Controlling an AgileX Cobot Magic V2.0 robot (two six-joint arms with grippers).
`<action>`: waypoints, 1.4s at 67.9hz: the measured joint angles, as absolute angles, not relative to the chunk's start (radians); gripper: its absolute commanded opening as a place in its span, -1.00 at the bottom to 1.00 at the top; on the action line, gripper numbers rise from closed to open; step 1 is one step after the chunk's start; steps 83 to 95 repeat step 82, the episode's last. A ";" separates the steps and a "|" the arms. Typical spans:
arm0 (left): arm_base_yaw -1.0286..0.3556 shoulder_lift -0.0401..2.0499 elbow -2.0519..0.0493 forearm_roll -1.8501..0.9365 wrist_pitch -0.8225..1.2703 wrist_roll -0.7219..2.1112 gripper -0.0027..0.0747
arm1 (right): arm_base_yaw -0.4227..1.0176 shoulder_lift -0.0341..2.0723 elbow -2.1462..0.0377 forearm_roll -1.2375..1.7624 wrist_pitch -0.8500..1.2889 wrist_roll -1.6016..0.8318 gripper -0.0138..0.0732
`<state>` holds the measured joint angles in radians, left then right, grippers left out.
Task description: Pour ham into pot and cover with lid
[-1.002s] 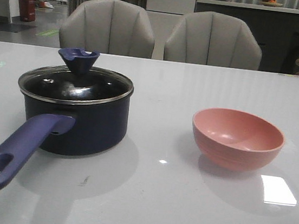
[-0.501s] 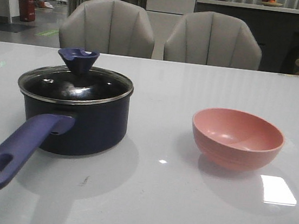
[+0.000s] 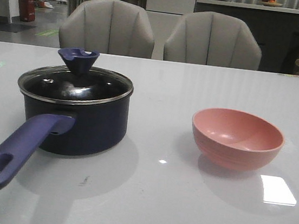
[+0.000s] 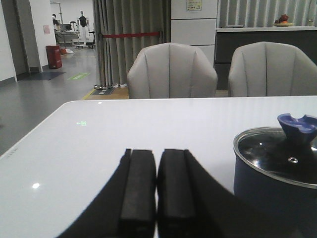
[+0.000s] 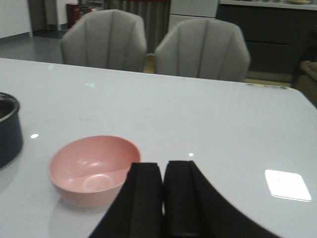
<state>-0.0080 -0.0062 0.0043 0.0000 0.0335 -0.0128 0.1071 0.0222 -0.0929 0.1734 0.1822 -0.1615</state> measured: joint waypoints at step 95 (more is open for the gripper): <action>-0.008 -0.006 0.004 0.000 0.034 -0.011 -0.59 | 0.185 -0.010 0.025 0.000 0.082 0.014 -0.31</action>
